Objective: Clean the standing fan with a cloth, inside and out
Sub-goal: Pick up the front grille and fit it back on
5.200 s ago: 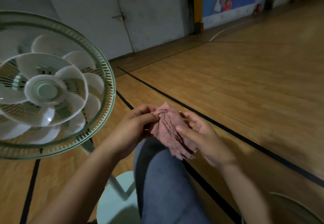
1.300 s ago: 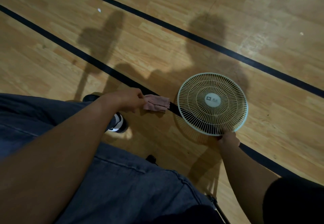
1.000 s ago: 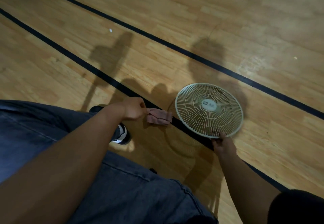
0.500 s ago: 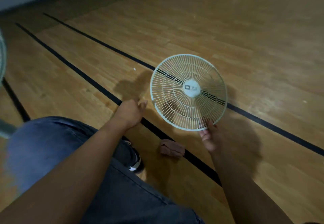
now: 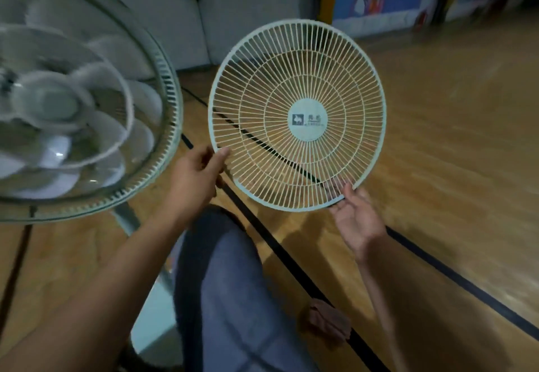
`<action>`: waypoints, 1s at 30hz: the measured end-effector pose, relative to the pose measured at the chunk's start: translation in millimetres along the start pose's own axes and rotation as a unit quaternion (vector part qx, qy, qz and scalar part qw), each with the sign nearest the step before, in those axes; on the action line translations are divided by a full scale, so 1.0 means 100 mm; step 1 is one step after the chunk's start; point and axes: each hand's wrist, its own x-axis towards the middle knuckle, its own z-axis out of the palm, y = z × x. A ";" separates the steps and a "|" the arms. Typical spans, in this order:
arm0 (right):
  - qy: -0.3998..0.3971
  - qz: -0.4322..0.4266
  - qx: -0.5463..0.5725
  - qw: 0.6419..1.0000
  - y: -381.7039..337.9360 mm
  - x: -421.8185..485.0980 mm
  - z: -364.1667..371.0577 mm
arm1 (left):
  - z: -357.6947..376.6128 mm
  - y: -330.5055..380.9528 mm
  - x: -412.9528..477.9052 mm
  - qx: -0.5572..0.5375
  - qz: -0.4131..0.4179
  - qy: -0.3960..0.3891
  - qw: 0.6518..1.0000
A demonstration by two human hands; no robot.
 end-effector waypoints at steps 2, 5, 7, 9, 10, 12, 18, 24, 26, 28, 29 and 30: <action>-0.053 0.000 -0.012 0.999 0.03 0.07 0.22 | -0.26 0.05 -0.04 0.007 0.009 0.033 0.999; -0.111 0.018 -0.018 0.993 0.15 0.16 0.67 | -0.78 0.09 -0.14 0.021 0.029 0.084 0.996; -0.140 0.009 -0.022 0.990 0.27 0.16 1.02 | -1.10 0.09 -0.23 0.025 0.038 0.116 0.992; -0.159 0.002 -0.026 0.987 0.40 0.12 1.39 | -1.40 0.08 -0.33 0.032 0.049 0.155 0.986; -0.160 0.005 -0.025 0.987 0.47 0.09 1.58 | -1.55 0.07 -0.38 0.037 0.053 0.174 0.983; -0.165 0.012 -0.033 0.986 0.60 0.06 1.87 | -1.77 0.07 -0.50 0.037 0.056 0.200 0.978; -0.180 -0.001 -0.155 0.971 0.97 0.05 2.50 | -2.30 0.01 -0.79 0.016 0.053 0.260 0.964; -0.231 -0.065 -0.244 0.940 1.21 0.08 2.75 | -2.51 -0.14 -0.97 0.060 0.035 0.313 0.947; -0.231 -0.069 -0.254 0.937 1.30 0.15 2.74 | -2.52 -0.20 -0.98 0.070 0.026 0.318 0.945; -0.225 -0.054 -0.259 0.938 1.40 0.23 2.73 | -2.52 -0.26 -0.99 0.084 0.014 0.321 0.943; -0.221 -0.048 -0.265 0.937 1.44 0.27 2.70 | -2.52 -0.29 -1.00 0.085 0.008 0.321 0.943; -0.223 -0.044 -0.268 0.936 1.48 0.31 2.68 | -2.51 -0.30 -1.00 0.082 0.002 0.321 0.944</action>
